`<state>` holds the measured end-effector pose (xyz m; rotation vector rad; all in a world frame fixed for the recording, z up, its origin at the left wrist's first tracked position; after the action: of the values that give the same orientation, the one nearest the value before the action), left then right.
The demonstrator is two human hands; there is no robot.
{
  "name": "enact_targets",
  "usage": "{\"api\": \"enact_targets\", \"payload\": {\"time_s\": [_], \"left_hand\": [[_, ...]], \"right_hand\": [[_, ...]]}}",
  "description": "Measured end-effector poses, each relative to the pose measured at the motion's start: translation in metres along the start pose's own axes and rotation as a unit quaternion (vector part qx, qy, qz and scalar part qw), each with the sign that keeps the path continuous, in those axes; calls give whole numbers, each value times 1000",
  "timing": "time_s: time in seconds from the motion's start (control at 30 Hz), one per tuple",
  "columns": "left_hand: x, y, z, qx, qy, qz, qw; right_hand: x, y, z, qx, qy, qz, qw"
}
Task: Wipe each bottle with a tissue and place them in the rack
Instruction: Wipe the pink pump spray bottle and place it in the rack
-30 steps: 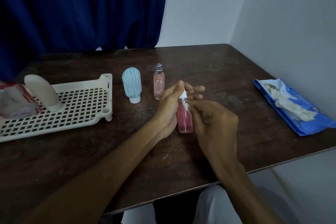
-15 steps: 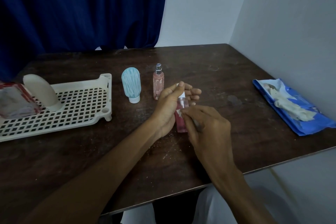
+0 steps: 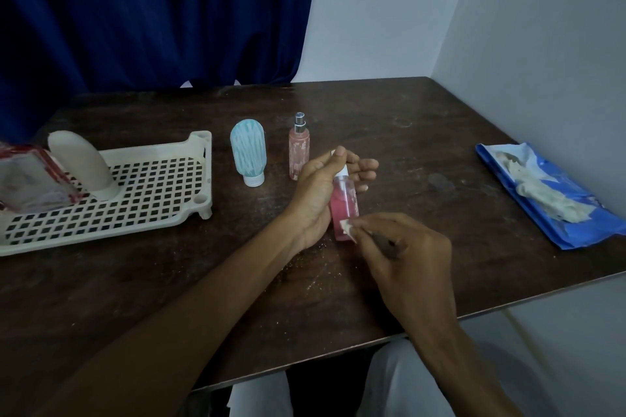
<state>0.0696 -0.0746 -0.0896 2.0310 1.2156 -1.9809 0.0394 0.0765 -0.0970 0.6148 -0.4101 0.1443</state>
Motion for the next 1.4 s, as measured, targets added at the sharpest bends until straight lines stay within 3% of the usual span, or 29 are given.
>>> {"api": "enact_targets", "payload": {"time_s": [0.6, 0.9, 1.2, 1.4], "left_hand": [[4, 4, -1, -3, 3, -1, 1000], [4, 4, -1, -57, -27, 49, 997], [1, 2, -2, -65, -14, -57, 996], [1, 1, -4, -45, -24, -49, 998]], "right_hand": [[1, -4, -2, -13, -30, 10, 999], [5, -10, -7, -24, -5, -20, 999], [11, -15, -8, -7, 20, -16, 1000], [2, -9, 5, -26, -12, 0, 1000]]}}
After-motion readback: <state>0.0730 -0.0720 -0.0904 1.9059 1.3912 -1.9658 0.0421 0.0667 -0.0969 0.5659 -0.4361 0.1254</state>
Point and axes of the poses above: each hand's wrist, its own z-axis towards the middle knuckle, its own y-axis out of the back of the hand, x = y × z, the point moved 2 cm from there along z, towards the middle knuckle, and after that the axes turned 11 degrees about y, right-handed, at the moved point
